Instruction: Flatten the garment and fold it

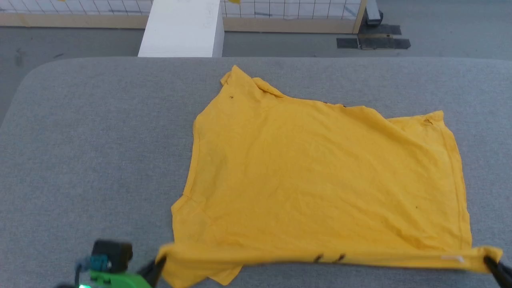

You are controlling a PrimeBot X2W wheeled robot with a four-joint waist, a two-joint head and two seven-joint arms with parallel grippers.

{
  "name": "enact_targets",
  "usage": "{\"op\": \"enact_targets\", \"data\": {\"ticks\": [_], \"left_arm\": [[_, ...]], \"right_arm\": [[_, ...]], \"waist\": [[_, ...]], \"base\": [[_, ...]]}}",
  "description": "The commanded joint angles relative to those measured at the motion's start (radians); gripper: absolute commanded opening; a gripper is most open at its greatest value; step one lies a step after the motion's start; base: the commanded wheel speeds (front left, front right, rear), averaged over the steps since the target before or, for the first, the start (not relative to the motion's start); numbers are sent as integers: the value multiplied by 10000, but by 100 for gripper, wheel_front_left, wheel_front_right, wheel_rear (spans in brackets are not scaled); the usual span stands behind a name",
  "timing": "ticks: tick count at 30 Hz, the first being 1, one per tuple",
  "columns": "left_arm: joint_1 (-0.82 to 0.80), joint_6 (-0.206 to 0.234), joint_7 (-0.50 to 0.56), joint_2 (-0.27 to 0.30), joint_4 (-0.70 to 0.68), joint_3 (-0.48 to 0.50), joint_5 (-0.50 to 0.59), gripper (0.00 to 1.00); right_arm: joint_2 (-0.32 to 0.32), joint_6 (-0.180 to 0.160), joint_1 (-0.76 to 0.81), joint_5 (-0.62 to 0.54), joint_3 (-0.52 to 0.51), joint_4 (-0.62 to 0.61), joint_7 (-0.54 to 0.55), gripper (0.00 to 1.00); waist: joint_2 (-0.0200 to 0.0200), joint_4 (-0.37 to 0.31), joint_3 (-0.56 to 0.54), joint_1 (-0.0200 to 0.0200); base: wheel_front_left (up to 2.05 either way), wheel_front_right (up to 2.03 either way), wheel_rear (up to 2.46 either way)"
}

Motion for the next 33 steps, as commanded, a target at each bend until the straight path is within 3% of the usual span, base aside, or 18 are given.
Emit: {"op": "enact_targets", "data": {"ticks": [1, 7, 15, 23, 30, 31, 32, 33], "left_arm": [[-587, -93, -110, 108, -56, 150, 307, 0], [-2797, -758, 19, -59, 230, 208, 1462, 0], [-5232, -1644, -40, -1179, 1809, 129, 2084, 0], [-6291, -2257, -257, -2274, 4136, -258, 2220, 0], [-6524, -2454, -506, -2864, 5297, -450, 2199, 0], [-6527, -2467, -556, -2937, 5407, -451, 2168, 33], [-6526, -2461, -618, -2992, 5487, -432, 2142, 50], [-6518, -2473, -700, -3055, 5579, -410, 2102, 74]], "right_arm": [[-123, -15, -404, -87, -71, -90, -145, 0], [-674, -15, -1784, -304, 120, -67, -319, 0], [-1334, -15, -3967, -278, 1167, 633, -249, 0], [-1487, -15, -5345, -35, 2341, 2133, -462, 0], [-1617, -15, -5721, 377, 2864, 3127, -748, 0], [-1641, -15, -5744, 466, 2926, 3227, -735, 13], [-1672, -15, -5759, 524, 2977, 3277, -729, 30], [-1709, -15, -5771, 607, 3029, 3324, -703, 47]], "waist": [[0, -33, 216, 1], [0, -145, 947, 1], [0, -411, 2106, 1], [0, -458, 2956, 1], [0, -369, 3088, 1], [0, -358, 3072, 1], [0, -351, 3051, 1], [0, -346, 3011, 1]], "base": [[0, 0, 0], [0, 0, 0], [0, 0, 0], [0, 0, 0], [0, 0, 0], [0, 0, 0], [0, 0, 0], [0, 0, 0]]}}
